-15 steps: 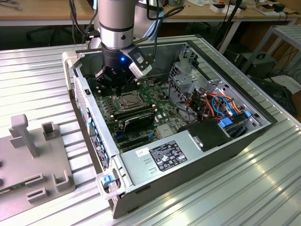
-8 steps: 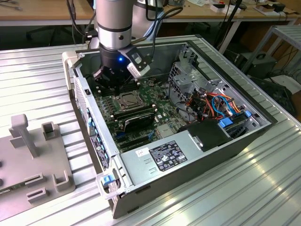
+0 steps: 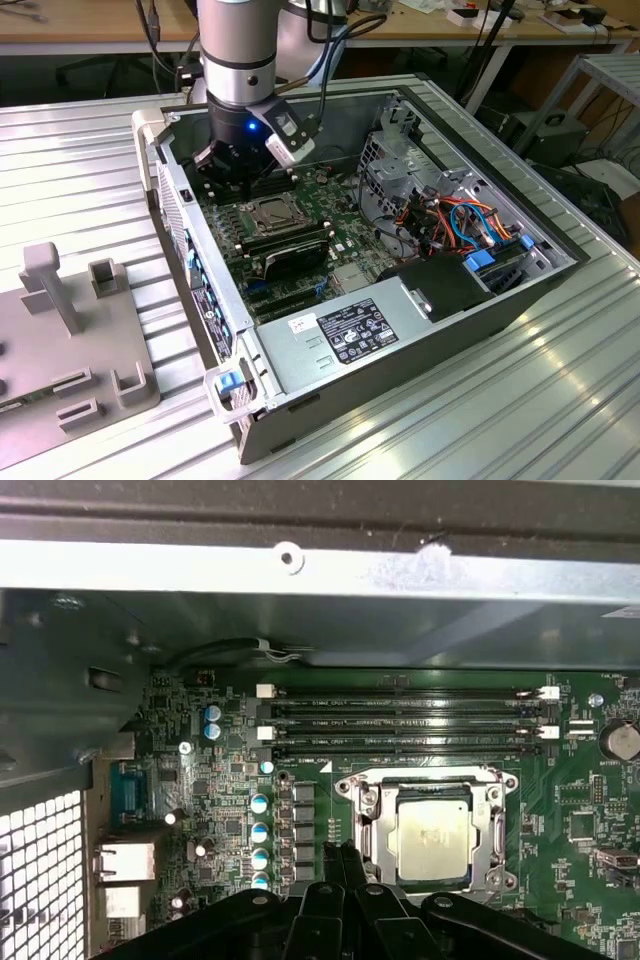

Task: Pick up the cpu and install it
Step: 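Install the first cpu locking lever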

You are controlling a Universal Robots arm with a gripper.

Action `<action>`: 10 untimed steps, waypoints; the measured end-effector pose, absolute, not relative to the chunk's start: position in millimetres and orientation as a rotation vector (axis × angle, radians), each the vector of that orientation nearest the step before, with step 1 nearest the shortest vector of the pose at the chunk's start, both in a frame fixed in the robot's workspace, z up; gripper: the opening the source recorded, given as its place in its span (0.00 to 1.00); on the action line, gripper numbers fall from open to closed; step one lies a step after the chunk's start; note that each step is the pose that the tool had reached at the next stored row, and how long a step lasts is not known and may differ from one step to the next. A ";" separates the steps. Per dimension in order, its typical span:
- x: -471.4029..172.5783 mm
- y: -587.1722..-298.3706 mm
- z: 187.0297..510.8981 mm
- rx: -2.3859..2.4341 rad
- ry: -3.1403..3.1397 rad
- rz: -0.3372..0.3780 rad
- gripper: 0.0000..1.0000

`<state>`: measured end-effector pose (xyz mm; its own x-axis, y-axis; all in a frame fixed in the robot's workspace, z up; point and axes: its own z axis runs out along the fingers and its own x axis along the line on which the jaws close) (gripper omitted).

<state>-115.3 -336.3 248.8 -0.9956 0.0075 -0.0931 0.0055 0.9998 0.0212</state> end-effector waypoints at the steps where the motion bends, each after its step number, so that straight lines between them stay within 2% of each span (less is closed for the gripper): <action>1: -115.5 -336.1 249.0 0.010 3.048 0.032 0.11; 10: -115.8 -331.8 255.3 0.011 3.044 0.037 0.11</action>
